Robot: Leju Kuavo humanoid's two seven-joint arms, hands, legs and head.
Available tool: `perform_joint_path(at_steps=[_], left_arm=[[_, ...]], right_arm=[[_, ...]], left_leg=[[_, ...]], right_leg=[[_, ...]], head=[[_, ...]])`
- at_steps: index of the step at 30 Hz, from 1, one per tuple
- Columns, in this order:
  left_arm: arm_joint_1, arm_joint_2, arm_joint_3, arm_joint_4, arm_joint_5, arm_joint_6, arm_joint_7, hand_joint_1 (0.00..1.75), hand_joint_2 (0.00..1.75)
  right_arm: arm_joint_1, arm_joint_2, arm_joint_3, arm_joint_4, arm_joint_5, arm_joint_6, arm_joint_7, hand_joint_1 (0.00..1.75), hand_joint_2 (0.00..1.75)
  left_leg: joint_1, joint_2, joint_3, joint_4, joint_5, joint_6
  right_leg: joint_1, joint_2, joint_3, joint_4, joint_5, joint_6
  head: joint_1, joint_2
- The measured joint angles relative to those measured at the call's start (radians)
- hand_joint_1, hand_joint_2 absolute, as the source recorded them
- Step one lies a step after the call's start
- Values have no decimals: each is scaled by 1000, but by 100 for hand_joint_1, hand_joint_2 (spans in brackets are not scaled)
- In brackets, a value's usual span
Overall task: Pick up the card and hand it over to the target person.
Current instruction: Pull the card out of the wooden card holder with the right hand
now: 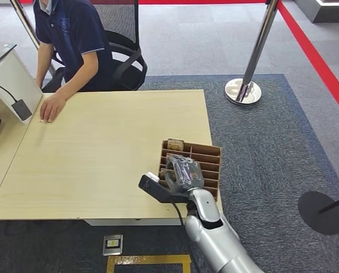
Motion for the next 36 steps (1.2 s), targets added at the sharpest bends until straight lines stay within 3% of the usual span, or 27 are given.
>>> perform_joint_path(at_steps=[16, 27, 36], left_arm=[[0, 0, 7, 0, 6, 0, -3, 0, 0], [0, 1, 7, -1, 5, -13, -16, 0, 0], [-3, 4, 7, -1, 5, -22, -29, 0, 0]], right_arm=[[16, -12, 10, -64, 1, -3, -22, 175, 175], [131, -109, 50, -571, -12, 120, -41, 175, 175], [35, -146, 93, -724, -77, 212, -86, 175, 175]], left_leg=[[0, 0, 0, 0, 0, 0], [0, -1, -3, 1, -1, 0], [0, 1, -4, 2, 0, 0]], right_leg=[[0, 0, 0, 1, 0, 0], [0, -1, -3, 1, -1, 0], [0, 1, -4, 2, 0, 0]], head=[[0, 0], [0, 0], [0, 0]])
